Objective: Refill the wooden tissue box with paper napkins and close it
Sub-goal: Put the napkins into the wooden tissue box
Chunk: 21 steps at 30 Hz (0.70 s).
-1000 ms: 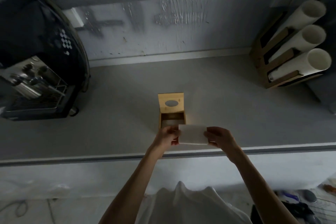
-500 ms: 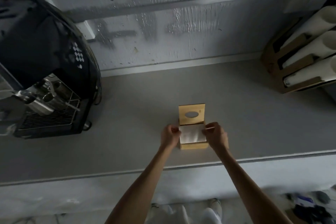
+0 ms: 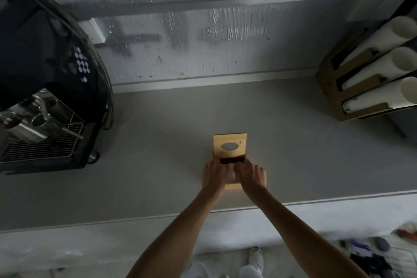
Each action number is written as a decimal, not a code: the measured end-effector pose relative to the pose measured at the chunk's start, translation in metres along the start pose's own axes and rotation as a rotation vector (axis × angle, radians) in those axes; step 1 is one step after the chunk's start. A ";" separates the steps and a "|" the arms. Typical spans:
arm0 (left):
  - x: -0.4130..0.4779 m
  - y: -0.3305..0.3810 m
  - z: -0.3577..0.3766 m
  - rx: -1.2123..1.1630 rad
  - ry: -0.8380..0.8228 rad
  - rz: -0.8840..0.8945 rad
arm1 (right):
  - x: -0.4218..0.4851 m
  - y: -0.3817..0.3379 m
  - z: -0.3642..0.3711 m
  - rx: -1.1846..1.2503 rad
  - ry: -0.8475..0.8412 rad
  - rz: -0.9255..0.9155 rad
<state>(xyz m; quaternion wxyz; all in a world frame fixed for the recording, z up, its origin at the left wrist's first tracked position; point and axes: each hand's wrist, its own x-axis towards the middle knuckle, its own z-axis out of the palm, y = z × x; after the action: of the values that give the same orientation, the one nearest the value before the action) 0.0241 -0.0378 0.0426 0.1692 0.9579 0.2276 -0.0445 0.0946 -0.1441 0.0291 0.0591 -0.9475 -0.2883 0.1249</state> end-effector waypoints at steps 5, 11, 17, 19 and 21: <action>0.005 0.002 0.007 0.112 -0.099 0.018 | 0.004 -0.008 0.001 -0.071 -0.063 0.028; 0.006 -0.005 0.019 0.229 -0.086 0.073 | 0.001 -0.012 0.006 0.001 -0.054 0.081; 0.004 -0.009 0.016 0.245 -0.086 0.005 | 0.000 -0.007 0.012 0.215 0.052 0.110; 0.003 -0.005 0.009 0.160 -0.081 -0.001 | 0.004 -0.006 0.012 0.220 0.084 0.055; 0.006 0.004 -0.004 0.114 -0.117 0.055 | 0.011 -0.010 0.020 0.130 0.020 0.000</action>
<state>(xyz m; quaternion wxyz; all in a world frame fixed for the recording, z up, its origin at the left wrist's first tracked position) 0.0314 -0.0375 0.0466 0.1287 0.9676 0.1881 -0.1085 0.0922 -0.1288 0.0096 0.1233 -0.9429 -0.2788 0.1341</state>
